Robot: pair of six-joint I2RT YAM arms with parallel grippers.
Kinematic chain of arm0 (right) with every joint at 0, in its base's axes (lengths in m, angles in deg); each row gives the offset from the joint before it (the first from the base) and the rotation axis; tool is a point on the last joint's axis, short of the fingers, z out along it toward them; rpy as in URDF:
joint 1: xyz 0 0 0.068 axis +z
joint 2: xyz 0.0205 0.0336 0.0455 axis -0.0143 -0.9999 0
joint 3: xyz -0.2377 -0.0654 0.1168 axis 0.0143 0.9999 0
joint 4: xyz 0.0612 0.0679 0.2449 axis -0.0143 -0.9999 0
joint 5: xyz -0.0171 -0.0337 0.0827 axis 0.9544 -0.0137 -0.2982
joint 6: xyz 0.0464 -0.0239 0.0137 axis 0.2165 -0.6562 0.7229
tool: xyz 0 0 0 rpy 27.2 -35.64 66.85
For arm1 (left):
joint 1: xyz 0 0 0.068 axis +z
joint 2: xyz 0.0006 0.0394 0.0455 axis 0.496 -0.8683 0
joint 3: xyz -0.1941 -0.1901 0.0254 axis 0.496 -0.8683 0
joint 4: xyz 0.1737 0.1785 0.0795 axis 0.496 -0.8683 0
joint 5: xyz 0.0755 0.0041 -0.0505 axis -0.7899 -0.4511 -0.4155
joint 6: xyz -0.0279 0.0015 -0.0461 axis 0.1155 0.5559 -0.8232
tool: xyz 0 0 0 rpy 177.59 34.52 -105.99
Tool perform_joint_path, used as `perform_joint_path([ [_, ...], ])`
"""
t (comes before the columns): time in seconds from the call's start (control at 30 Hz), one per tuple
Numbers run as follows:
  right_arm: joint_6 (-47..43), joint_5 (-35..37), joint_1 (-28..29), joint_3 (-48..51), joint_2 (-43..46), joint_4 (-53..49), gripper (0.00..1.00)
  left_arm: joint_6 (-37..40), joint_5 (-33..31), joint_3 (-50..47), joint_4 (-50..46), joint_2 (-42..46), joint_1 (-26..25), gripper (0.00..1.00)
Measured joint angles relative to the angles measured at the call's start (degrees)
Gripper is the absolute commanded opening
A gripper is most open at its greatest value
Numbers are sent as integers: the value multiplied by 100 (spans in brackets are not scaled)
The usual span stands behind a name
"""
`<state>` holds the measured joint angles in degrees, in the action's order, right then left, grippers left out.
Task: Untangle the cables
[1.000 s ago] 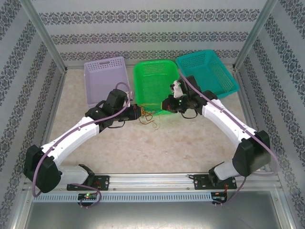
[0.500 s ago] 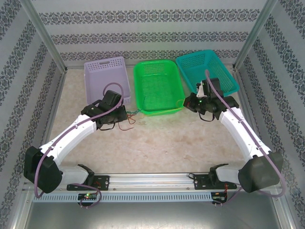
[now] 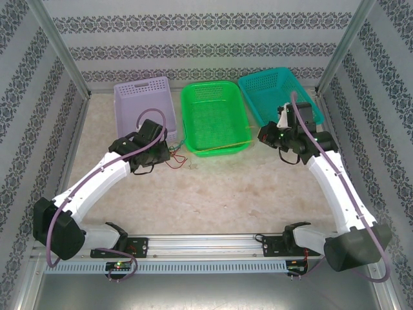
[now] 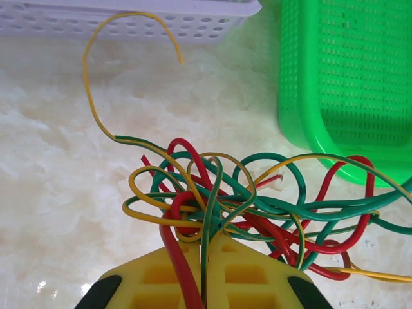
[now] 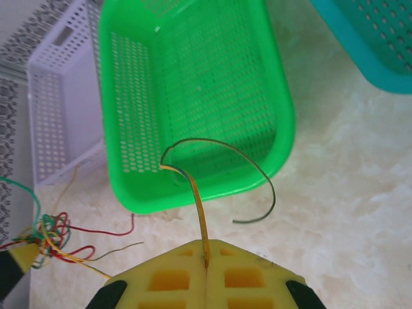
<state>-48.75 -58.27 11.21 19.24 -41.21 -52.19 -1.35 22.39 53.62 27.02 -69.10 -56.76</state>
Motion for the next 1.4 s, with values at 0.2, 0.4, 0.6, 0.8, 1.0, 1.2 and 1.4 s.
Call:
perform_joint_path([
  [0.2,2,286,505,216,85,-46,0,-402,-96,-116,-262,-188,50,5],
  [0.4,17,614,671,756,280,-343,0,-691,85,-417,-302,-203,275,0],
  [0.6,-22,675,330,780,435,-520,0,-750,391,-428,-284,-160,422,0],
  [0.8,-11,240,-15,844,271,-463,0,-706,940,-728,186,227,623,0],
  [1.0,243,-11,417,1327,-341,-267,37,-730,1556,-1545,1139,752,903,0],
  [1.2,398,461,1266,1021,72,-483,43,-723,1867,-1550,1696,931,905,0],
  [1.4,1021,457,2909,-166,-520,291,50,-761,1982,-1550,2013,918,863,0],
])
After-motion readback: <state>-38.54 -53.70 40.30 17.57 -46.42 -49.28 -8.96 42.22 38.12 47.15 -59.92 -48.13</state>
